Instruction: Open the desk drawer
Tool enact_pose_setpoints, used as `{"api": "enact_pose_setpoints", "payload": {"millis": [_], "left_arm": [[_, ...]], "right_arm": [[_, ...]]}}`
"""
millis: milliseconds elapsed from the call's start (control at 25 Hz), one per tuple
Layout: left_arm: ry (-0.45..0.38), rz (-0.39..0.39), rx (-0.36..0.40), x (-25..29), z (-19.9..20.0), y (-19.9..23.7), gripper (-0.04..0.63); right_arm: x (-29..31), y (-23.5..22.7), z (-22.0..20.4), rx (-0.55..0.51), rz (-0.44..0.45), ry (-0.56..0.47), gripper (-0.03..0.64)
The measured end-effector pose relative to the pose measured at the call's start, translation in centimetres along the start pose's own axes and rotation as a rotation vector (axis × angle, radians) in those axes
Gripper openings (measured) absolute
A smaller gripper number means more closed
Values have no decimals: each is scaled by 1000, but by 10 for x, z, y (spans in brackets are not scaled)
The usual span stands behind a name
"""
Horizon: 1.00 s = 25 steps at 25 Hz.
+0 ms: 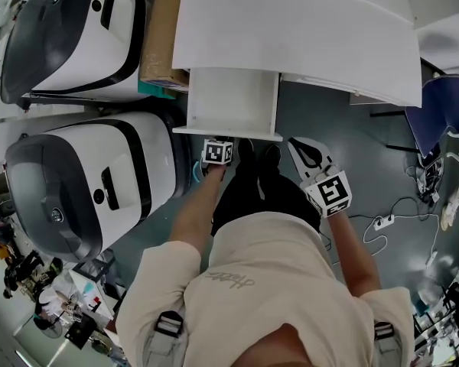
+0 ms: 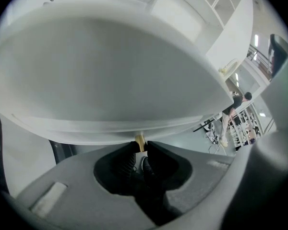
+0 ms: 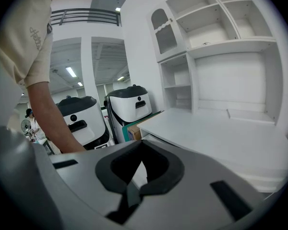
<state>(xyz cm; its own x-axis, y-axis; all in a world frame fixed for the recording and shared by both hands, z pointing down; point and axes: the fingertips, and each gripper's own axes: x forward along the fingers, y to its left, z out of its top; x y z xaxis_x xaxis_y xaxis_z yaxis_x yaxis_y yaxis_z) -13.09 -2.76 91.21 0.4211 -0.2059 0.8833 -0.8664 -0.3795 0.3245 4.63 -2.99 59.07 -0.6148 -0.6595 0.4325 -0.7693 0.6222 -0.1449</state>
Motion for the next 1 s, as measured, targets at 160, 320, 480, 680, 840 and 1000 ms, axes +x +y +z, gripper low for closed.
{"api": "enact_pose_setpoints", "payload": {"millis": [160, 320, 480, 680, 840, 1000], "left_arm": [[-13, 100, 19, -16, -1, 0, 86], [-31, 155, 30, -34, -3, -1, 34], [-77, 158, 16, -60, -1, -7, 25], [-219, 149, -4, -105, 18, -20, 20], [-332, 128, 8, -143, 35, -34, 18], [-435, 94, 53, -178, 61, -54, 18]], "right_arm": [[-8, -2, 6, -11, 9, -21, -5], [-18, -5, 10, -29, 23, -40, -5], [-28, -7, 10, -31, 36, -54, -5], [-35, -5, 5, -43, 55, -57, -5], [-40, 0, 9, -53, 36, -66, -5], [-47, 1, 23, -67, -11, -94, -5]]}}
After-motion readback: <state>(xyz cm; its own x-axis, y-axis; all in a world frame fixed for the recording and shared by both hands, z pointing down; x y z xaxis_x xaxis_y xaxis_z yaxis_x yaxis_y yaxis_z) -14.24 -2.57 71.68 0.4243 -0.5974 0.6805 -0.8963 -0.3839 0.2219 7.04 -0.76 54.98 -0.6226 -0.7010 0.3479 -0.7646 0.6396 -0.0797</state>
